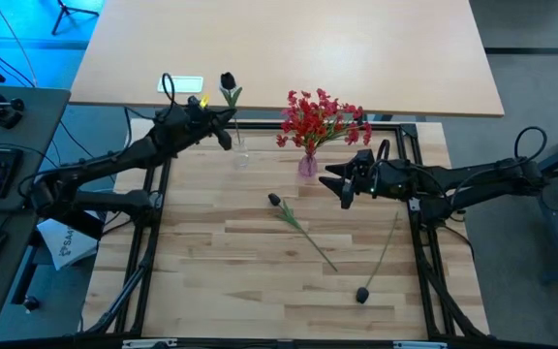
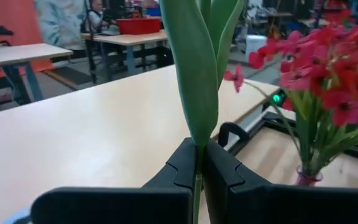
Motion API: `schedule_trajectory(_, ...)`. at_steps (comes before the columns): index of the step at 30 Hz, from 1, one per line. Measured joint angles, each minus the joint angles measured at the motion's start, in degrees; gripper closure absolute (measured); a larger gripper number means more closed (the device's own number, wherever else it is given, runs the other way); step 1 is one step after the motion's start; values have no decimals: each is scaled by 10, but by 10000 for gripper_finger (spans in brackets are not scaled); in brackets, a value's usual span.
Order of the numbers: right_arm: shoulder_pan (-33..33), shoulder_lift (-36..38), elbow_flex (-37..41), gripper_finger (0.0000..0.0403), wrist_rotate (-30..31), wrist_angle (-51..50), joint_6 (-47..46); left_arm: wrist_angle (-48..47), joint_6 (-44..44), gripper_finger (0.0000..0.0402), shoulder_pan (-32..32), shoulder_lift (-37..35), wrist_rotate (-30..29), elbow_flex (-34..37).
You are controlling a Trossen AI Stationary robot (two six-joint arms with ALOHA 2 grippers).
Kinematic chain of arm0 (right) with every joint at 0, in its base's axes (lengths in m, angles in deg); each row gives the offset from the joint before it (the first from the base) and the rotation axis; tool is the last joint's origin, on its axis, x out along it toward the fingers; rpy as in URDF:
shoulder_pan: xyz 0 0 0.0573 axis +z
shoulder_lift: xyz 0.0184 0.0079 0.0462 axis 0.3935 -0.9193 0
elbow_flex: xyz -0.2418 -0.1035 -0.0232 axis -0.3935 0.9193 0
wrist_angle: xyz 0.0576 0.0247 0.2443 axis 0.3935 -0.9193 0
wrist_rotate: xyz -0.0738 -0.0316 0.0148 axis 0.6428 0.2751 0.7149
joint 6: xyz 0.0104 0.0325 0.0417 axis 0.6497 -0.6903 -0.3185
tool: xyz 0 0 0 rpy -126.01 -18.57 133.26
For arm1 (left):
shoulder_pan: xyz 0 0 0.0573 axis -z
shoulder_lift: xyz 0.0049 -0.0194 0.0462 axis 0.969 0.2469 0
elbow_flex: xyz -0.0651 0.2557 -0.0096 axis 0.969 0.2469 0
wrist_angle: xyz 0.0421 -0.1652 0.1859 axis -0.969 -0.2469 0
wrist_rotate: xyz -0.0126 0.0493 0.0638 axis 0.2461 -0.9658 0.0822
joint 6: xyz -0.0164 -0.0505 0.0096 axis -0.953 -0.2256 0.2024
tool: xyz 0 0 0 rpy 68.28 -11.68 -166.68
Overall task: Sort flowers into vase by color
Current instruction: Put the top black tulip into the transparent vase
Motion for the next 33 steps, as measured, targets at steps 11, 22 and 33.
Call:
schedule_trajectory(11, 0, 0, 0, 156, 27, 2, 1, 53, -42, 401, 0, -2, -35, 98)
schedule_trajectory(22, 0, 0, 0, 156, 40, 2, -5, 57, -77, 398, 0, -2, -51, 110)
schedule_trajectory(33, 0, 0, 0, 156, 40, 2, -5, 55, -123, 384, 1, -2, -51, 110)
